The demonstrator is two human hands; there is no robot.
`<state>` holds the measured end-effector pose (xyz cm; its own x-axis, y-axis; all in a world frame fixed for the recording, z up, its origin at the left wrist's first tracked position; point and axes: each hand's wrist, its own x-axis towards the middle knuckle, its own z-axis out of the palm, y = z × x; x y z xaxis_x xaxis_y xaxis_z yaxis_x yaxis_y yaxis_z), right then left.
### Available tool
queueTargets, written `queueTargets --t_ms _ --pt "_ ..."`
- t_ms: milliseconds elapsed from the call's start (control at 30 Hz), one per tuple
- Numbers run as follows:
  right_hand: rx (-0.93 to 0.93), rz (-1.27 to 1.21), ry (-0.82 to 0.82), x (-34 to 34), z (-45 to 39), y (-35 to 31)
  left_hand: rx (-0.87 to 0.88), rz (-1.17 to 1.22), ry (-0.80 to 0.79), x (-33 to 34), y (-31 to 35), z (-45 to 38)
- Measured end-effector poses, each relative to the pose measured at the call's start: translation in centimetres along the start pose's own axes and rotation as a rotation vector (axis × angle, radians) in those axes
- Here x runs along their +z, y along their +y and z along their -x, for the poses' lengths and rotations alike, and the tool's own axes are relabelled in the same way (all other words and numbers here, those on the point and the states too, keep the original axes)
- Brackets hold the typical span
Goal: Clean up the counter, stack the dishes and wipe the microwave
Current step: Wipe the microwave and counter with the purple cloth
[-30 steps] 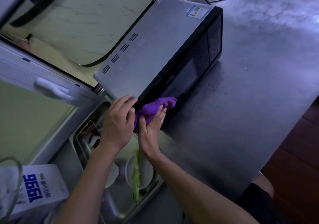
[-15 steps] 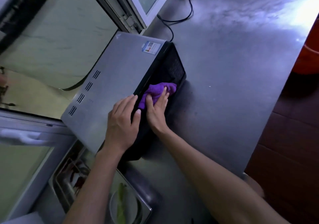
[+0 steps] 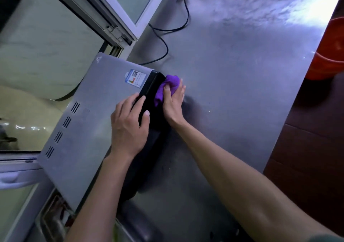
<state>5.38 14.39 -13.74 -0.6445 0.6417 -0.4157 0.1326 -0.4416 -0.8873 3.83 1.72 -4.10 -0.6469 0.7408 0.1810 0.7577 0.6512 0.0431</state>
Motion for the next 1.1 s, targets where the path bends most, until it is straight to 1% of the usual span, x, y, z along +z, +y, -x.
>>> queueTargets --t_ms 100,200,367,600,767,900,1000,1100 --pt "0.019 -0.013 0.014 0.9 1.0 1.0 0.03 0.019 0.002 0.0 -0.6 0.6" --pt "0.026 -0.011 0.024 1.8 2.4 2.1 0.02 0.037 0.002 -0.1 -1.6 1.9" --pt "0.057 -0.007 0.02 4.4 6.5 5.1 0.0 0.03 -0.002 -1.3 -4.0 6.2" --pt "0.112 -0.018 0.01 9.5 15.3 12.2 -0.056 -0.01 -0.008 -2.9 -8.5 14.2" --pt "0.134 -0.017 -0.007 13.8 22.7 16.7 -0.031 -0.015 0.017 -3.7 -11.5 19.6" --pt "0.145 -0.028 -0.078 16.2 28.1 19.5 -0.001 -0.01 0.034 -3.9 -12.8 22.2" --pt "0.161 -0.047 -0.086 16.7 29.1 20.1 0.007 -0.017 0.037 -3.7 -12.9 22.8" --pt "0.134 -0.03 -0.089 16.4 28.7 20.0 0.0 -0.016 0.054 -3.6 -12.8 22.5"
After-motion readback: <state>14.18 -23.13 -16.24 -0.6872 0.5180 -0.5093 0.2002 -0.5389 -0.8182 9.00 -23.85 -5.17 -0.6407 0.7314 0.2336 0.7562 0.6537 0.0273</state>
